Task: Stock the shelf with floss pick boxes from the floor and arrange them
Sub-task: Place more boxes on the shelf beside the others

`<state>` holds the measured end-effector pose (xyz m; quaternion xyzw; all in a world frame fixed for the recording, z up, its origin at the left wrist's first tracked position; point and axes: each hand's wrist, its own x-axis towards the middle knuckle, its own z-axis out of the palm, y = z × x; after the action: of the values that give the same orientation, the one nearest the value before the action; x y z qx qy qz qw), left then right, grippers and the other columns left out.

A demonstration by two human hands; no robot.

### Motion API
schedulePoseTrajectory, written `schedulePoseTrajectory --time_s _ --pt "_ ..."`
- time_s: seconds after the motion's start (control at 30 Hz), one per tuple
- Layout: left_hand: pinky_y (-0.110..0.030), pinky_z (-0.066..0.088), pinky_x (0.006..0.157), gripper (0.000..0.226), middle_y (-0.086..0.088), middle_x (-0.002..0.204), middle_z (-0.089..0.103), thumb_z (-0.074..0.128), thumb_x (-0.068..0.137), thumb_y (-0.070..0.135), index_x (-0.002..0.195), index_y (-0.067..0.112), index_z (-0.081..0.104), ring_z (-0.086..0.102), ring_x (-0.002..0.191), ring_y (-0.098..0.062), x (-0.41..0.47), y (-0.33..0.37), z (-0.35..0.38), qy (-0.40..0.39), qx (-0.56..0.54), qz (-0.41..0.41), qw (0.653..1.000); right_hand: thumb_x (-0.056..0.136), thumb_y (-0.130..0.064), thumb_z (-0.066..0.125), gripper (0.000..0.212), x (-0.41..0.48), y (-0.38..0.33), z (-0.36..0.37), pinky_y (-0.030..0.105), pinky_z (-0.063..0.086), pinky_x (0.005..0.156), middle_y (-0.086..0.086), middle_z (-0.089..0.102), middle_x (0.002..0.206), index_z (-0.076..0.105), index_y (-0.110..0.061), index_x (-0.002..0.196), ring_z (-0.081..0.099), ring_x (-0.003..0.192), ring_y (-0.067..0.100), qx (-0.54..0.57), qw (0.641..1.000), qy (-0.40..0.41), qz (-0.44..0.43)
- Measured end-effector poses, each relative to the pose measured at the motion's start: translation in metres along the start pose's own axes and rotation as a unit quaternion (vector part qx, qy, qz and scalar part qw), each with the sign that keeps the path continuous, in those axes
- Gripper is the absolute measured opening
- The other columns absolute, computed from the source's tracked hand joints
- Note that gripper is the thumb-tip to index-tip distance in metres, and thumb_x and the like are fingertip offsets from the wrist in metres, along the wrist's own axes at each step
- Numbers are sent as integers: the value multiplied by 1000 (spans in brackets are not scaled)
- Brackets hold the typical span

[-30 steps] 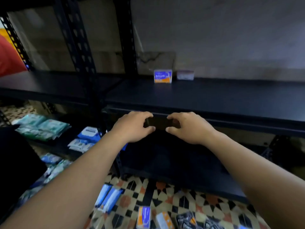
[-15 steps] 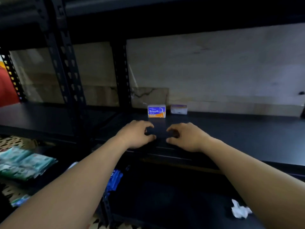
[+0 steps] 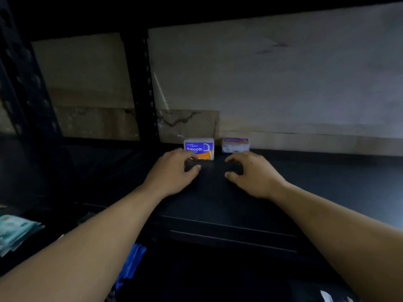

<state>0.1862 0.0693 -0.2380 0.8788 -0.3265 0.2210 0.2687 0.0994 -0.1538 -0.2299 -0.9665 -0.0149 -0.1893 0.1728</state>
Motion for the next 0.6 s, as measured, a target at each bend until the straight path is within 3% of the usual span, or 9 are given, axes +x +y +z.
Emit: schedulePoseTrajectory --time_s 0.17,0.37,0.47,0.53,0.6 --pt "-39 50 89 45 -1 119 52 66 86 33 128 21 59 55 109 -22 32 -13 14 73 26 15 997 89 -42 62 47 40 22 10 41 48 97 5 53 133 54 -26 132 49 121 25 -37 997 61 35" --pt "-40 37 108 70 -5 149 25 64 85 50 148 37 35 25 137 -24 51 -32 28 7 78 -33 996 95 -51 46 65 85 49 20 50 36 108 12 30 151 27 -26 151 29 136 36 -98 987 54 117" --pt "-40 35 110 67 -3 152 28 65 85 50 146 39 38 26 139 -22 53 -39 33 -1 54 -31 998 97 -58 32 63 100 60 27 53 31 112 11 17 157 23 -30 153 24 139 38 -106 981 -28 158" --pt "-41 39 108 62 0 146 38 66 84 50 140 36 43 36 134 -21 54 -40 33 8 30 -15 999 98 -57 31 57 103 62 27 52 36 108 15 28 152 32 -26 146 34 134 38 -72 986 -27 151" --pt "-40 46 98 53 3 131 50 68 83 49 129 32 48 49 120 -19 53 -37 31 16 6 -6 1000 98 -51 38 45 101 61 25 46 44 98 16 46 133 38 -21 132 49 117 35 -14 991 -6 132"
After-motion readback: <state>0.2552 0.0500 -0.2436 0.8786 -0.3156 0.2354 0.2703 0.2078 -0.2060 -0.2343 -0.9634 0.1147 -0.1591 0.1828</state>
